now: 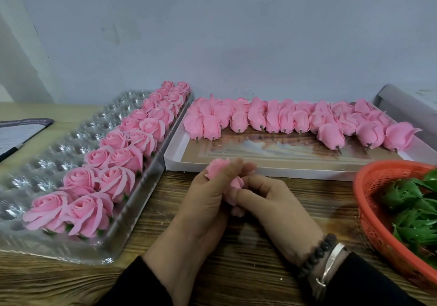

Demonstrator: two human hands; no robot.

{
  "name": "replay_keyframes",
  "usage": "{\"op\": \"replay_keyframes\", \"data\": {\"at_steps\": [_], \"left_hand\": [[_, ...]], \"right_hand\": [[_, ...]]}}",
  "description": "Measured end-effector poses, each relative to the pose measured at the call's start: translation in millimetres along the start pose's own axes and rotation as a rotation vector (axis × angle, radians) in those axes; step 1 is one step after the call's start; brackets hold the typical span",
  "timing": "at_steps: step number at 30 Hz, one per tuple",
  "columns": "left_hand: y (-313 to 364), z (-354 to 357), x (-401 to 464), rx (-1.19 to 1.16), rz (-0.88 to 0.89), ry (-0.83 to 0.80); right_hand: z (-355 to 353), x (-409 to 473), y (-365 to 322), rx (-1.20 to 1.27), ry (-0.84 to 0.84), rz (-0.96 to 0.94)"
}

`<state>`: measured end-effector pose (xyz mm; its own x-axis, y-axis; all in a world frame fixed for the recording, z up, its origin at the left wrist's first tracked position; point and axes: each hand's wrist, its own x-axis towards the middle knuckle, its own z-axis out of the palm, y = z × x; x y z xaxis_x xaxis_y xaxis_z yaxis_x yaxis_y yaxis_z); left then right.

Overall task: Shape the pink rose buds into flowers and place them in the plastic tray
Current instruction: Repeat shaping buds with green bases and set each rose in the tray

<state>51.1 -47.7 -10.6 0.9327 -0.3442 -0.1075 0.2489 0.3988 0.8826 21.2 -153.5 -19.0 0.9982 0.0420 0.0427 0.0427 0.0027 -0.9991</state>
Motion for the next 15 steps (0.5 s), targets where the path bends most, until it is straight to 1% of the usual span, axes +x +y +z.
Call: {"op": "replay_keyframes", "data": {"at_steps": [3,5,6,8,10,11,13,15], "left_hand": [[0,-1,1,-0.005,0.016,-0.009],[-1,-3,2,0.008,0.047,0.01],[-1,-4,3,0.013,0.069,0.032],[-2,-10,6,0.052,0.147,0.09],[-2,-13,7,0.182,0.249,0.129],[-2,-14,7,0.279,0.3,0.128],[-1,-12,5,0.438,0.377,0.091],[1,-9,3,0.521,0.36,0.04]], "right_hand": [[-1,1,0,0.007,-0.022,0.032],[0,1,0,-0.037,-0.009,0.004],[0,1,1,-0.076,0.022,-0.03],[1,1,2,-0.168,0.151,-0.13],[-2,2,3,-0.206,0.28,-0.214],[-3,1,2,-0.199,0.302,-0.241],[-5,1,-1,-0.195,0.261,-0.275],[-7,-1,-4,-0.253,0.171,-0.29]]}}
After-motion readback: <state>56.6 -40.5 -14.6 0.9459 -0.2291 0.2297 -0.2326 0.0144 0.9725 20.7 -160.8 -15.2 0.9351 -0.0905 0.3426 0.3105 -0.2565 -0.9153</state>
